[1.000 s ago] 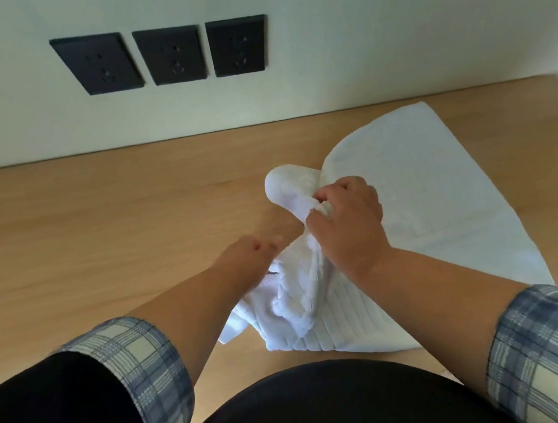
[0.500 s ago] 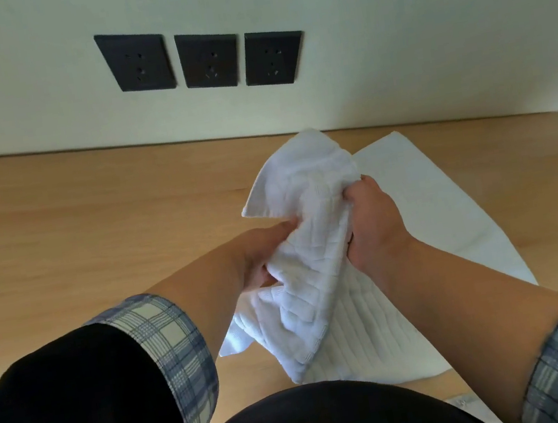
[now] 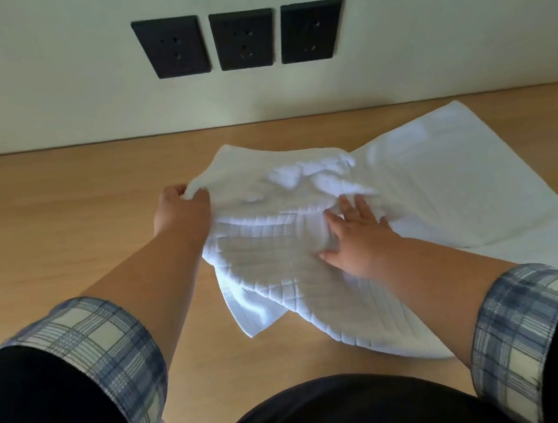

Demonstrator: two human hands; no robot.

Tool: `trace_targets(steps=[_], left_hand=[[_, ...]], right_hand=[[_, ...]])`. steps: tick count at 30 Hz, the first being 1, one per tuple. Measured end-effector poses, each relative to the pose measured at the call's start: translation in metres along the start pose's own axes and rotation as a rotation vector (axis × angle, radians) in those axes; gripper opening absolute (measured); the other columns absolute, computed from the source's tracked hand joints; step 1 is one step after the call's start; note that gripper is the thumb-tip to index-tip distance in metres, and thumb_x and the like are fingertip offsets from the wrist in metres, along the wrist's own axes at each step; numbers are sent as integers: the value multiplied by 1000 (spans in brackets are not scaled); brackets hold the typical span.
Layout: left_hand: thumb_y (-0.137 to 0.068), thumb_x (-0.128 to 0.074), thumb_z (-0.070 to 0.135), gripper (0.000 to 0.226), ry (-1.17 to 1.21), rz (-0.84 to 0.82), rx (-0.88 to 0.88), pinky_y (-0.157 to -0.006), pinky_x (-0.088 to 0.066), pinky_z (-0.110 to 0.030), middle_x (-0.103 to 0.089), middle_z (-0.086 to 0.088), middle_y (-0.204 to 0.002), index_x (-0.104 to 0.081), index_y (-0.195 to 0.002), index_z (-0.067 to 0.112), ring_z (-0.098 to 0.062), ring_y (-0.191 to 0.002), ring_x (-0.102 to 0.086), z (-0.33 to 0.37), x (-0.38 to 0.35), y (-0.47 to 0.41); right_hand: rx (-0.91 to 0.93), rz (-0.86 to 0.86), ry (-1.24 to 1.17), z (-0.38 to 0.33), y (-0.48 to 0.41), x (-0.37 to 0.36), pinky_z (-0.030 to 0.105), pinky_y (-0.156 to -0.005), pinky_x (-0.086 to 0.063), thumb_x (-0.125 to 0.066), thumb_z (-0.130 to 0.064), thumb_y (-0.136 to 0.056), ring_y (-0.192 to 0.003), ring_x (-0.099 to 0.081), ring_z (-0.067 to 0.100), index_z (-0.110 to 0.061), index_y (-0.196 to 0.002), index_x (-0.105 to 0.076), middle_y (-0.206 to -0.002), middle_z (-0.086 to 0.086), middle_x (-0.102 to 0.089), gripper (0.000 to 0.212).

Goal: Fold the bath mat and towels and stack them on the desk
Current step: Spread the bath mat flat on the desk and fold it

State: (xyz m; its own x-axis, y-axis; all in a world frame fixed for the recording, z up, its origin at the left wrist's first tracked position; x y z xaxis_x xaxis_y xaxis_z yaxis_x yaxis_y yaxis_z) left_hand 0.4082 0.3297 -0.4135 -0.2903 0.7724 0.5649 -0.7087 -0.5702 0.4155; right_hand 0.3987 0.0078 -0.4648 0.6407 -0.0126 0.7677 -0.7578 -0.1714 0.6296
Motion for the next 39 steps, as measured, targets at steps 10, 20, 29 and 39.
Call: trace_targets(steps=[10, 20, 29, 39], left_hand=[[-80, -43, 39, 32, -121, -122, 223, -63, -48, -31, -65, -4, -94, -57, -103, 22, -27, -77, -63, -97, -5, 58], [-89, -49, 35, 17, 45, -261, 217, -56, -42, -29, -62, 4, -91, -51, -105, 33, -18, -77, -59, -129, -26, 94], [-73, -67, 37, 45, -340, -390, 149, -60, -45, -30, -58, 5, -102, -41, -110, 29, -13, -80, -58, -174, 18, 101], [-102, -41, 36, 41, -516, -127, -390, -102, -37, -44, -40, -2, -147, -38, -142, 27, -25, -134, -36, -15, -7, 36]], right_hand=[[245, 116, -103, -102, 3, 13, 52, -121, -17, -48, -59, -93, -151, -9, 26, -31, -152, -30, -165, 4, -14, 68], [123, -66, -51, -131, -18, -14, 56, -121, -3, -26, -70, -96, -152, 12, 27, -39, -157, -12, -167, -2, 11, 70], [245, -37, 180, -133, -3, -33, 61, -118, 1, -55, -71, -83, -150, 21, 29, -38, -155, 11, -162, 1, 29, 103], [366, -59, 136, -131, 23, -46, 54, -121, 2, -58, -63, -88, -150, 21, 23, -38, -157, 6, -163, -4, 26, 98]])
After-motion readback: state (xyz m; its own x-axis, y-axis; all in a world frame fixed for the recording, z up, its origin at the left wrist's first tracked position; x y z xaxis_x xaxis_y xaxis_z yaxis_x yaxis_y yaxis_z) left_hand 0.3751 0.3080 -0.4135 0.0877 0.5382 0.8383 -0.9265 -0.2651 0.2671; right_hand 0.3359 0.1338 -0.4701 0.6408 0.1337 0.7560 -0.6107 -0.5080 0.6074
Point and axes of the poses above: each hand's wrist, its own y-axis away from the middle knuckle, its own x-axis out of the back of the hand, z = x × y, the point moved 10 cm from there along -y, towards the middle knuckle
